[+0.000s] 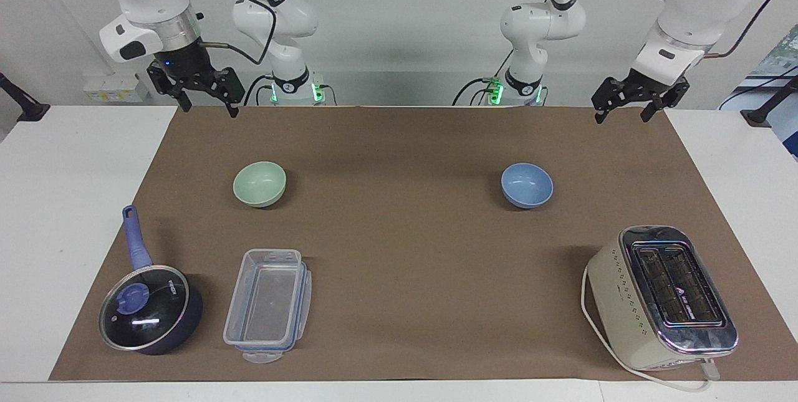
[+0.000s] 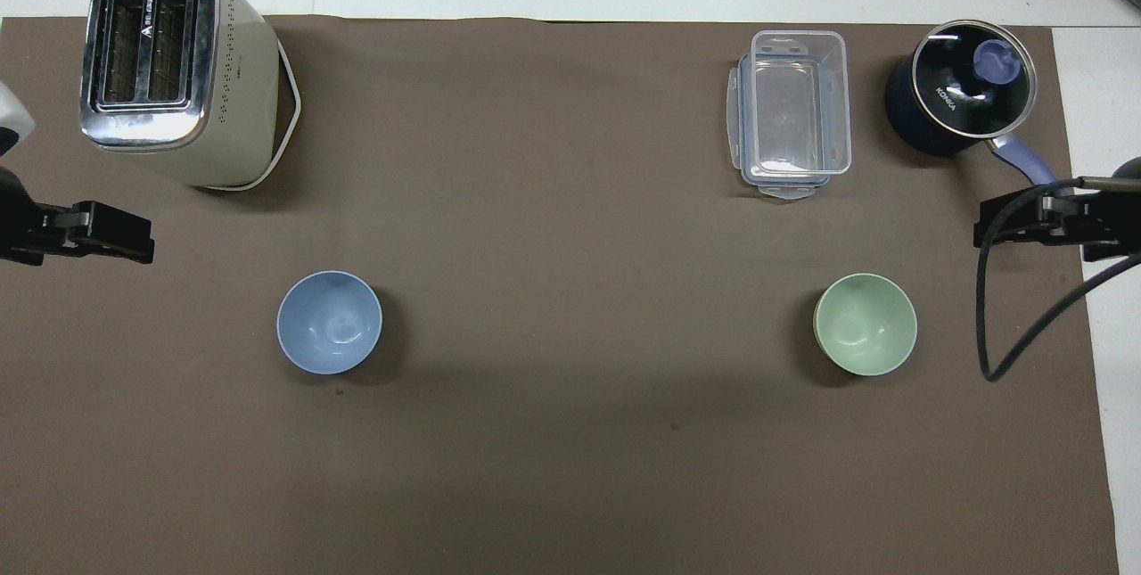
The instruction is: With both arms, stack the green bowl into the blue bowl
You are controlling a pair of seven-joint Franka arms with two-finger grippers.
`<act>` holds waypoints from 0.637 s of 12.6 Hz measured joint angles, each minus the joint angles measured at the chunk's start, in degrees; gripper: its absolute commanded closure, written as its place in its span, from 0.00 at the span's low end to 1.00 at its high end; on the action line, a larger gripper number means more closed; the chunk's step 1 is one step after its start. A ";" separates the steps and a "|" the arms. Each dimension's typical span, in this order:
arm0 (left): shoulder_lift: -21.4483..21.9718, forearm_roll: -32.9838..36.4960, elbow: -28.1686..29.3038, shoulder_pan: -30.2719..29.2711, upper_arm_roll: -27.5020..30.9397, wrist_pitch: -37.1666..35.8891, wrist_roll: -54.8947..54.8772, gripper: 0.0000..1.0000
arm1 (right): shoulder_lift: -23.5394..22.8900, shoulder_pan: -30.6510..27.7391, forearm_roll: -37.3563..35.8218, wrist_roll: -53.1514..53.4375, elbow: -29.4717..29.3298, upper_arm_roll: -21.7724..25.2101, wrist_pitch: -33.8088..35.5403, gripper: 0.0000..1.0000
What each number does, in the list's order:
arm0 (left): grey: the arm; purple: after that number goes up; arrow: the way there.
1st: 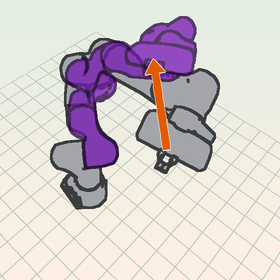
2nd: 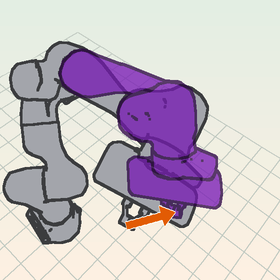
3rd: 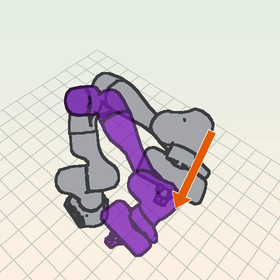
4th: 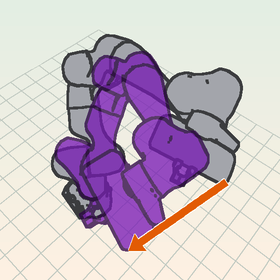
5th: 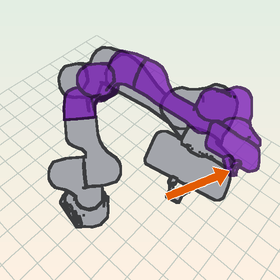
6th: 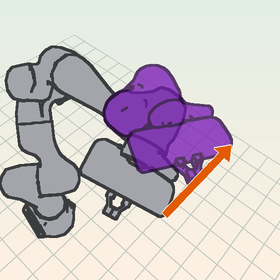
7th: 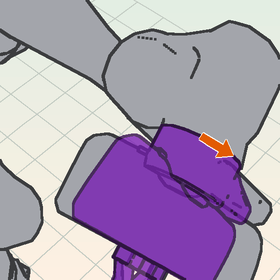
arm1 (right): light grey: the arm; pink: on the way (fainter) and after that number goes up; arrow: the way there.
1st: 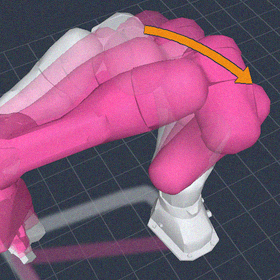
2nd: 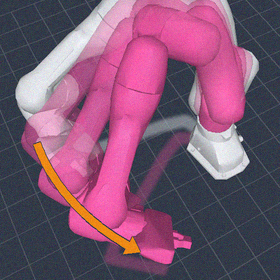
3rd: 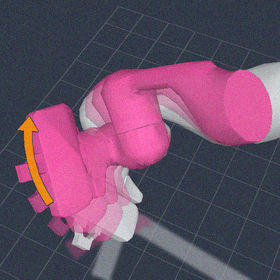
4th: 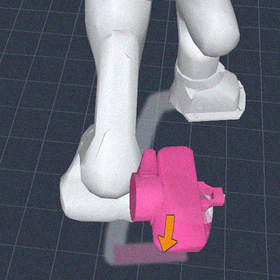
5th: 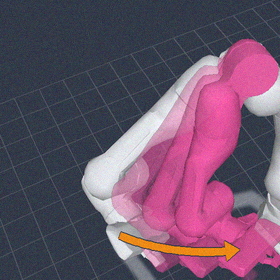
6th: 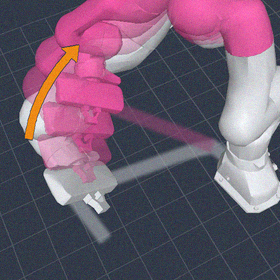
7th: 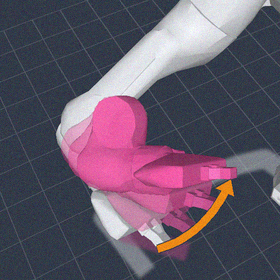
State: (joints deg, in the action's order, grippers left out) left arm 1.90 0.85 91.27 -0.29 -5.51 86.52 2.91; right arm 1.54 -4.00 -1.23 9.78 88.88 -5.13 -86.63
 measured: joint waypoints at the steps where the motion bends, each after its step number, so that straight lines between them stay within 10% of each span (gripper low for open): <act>1: 0.02 0.00 0.06 0.00 0.00 0.00 -0.02 0.00 | -0.05 0.01 0.01 0.00 -0.05 0.00 0.00 0.00; 8: 0.34 0.00 1.67 0.00 -0.01 0.29 -0.55 0.00 | -0.68 0.08 0.03 0.00 -0.08 -0.06 0.00 0.00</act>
State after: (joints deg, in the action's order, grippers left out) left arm 2.24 0.85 92.95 -0.29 -5.52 86.81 2.36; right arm 0.86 -3.92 -1.20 9.77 88.81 -5.19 -86.63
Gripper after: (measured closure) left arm 0.000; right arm 0.000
